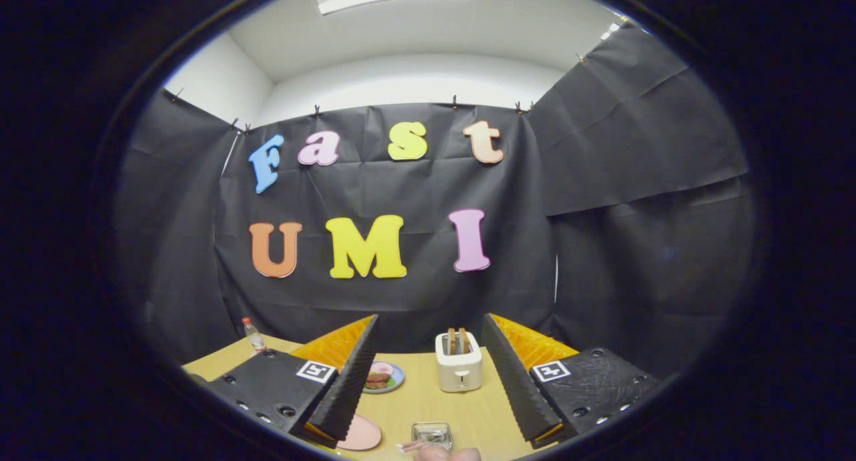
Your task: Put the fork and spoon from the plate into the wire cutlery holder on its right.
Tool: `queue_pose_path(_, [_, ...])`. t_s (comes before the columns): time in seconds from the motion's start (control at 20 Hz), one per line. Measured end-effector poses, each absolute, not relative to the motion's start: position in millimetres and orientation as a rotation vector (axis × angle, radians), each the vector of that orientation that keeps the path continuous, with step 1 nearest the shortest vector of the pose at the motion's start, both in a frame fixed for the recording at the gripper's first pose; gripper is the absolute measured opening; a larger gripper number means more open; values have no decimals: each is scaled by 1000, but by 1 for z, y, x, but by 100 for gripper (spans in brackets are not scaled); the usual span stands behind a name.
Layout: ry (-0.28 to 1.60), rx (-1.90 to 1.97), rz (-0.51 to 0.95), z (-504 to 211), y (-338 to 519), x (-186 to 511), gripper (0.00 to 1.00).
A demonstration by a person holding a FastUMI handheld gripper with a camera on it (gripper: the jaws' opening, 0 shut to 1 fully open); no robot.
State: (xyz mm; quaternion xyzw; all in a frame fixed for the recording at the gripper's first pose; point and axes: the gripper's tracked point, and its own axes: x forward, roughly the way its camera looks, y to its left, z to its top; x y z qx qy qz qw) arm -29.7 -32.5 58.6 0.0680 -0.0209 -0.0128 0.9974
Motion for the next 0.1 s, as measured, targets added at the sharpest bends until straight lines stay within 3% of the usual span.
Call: queue_pose_path(0.1, [-32, 151, -14, 57, -30, -27, 91])
